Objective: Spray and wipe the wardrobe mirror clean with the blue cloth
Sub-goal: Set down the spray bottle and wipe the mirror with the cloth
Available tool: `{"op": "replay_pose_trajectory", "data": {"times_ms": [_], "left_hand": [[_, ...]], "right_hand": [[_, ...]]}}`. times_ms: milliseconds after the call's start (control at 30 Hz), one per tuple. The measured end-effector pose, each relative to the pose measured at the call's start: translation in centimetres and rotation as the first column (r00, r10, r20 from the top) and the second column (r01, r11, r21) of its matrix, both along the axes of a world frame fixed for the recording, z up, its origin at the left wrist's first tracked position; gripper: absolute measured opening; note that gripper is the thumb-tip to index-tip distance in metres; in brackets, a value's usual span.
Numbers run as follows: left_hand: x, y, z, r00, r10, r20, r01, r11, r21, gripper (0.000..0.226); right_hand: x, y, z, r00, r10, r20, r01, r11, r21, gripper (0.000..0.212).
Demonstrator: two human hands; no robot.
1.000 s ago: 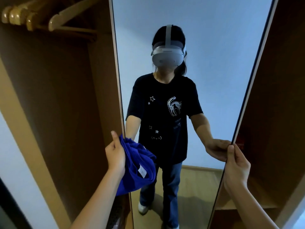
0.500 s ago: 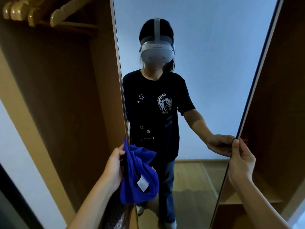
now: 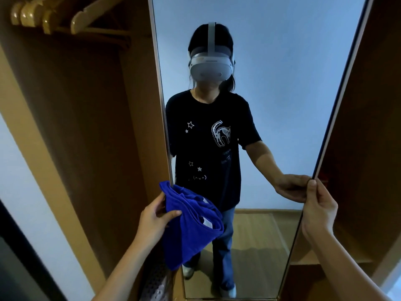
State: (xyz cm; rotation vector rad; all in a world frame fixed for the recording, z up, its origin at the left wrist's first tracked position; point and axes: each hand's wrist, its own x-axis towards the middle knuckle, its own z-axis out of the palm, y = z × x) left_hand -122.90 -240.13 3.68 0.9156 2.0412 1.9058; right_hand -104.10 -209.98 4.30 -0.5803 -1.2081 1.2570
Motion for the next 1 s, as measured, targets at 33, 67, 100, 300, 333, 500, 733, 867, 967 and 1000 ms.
{"op": "replay_pose_trajectory", "data": {"times_ms": [33,67,100,300,333,500,733,867,967,1000], "left_hand": [[0.0,0.0,-0.6,1.0,0.016,-0.012,-0.016,1.0,0.009,0.064],[-0.1,0.1,-1.2,0.999,0.038,-0.011,-0.038,0.999,0.015,0.065],[-0.1,0.2,-1.7,0.998,0.057,-0.009,-0.057,0.998,0.01,0.064],[1.7,2.9,-3.0,0.984,0.145,-0.1,-0.142,0.989,0.037,0.055],[1.8,3.4,-3.2,0.977,0.172,-0.127,-0.167,0.985,0.045,0.062],[1.5,4.5,-3.3,0.928,0.256,-0.269,-0.239,0.966,0.098,0.069],[0.1,5.3,1.3,0.802,0.311,-0.511,-0.258,0.95,0.174,0.046],[-0.8,6.2,6.7,0.752,0.381,-0.538,-0.302,0.925,0.232,0.06],[-1.3,6.6,10.7,0.714,0.436,-0.549,-0.327,0.9,0.289,0.062],[-1.4,6.7,11.5,0.706,0.446,-0.551,-0.329,0.894,0.303,0.061]], "right_hand": [[0.0,0.1,-0.1,1.0,0.004,0.004,-0.004,1.0,-0.001,0.017],[0.0,0.1,-0.1,1.0,0.008,0.005,-0.008,1.0,0.001,0.017],[0.0,0.1,-0.1,1.0,0.009,0.007,-0.009,1.0,0.001,0.017],[-0.1,0.5,-0.3,1.0,0.012,0.019,-0.012,1.0,0.015,0.022],[-0.2,0.6,-0.4,1.0,0.012,0.022,-0.012,1.0,0.019,0.024],[-0.2,1.0,-0.8,0.999,0.004,0.033,-0.005,1.0,0.017,0.033],[0.0,0.6,-0.3,0.999,0.027,0.032,-0.028,1.0,0.009,0.037],[0.1,0.4,-0.3,0.998,0.028,0.052,-0.028,1.0,0.0,0.036],[0.1,0.5,-0.3,0.998,0.041,0.047,-0.04,0.999,-0.012,0.033],[0.2,0.5,-0.2,0.998,0.047,0.042,-0.046,0.999,-0.019,0.028]]}}
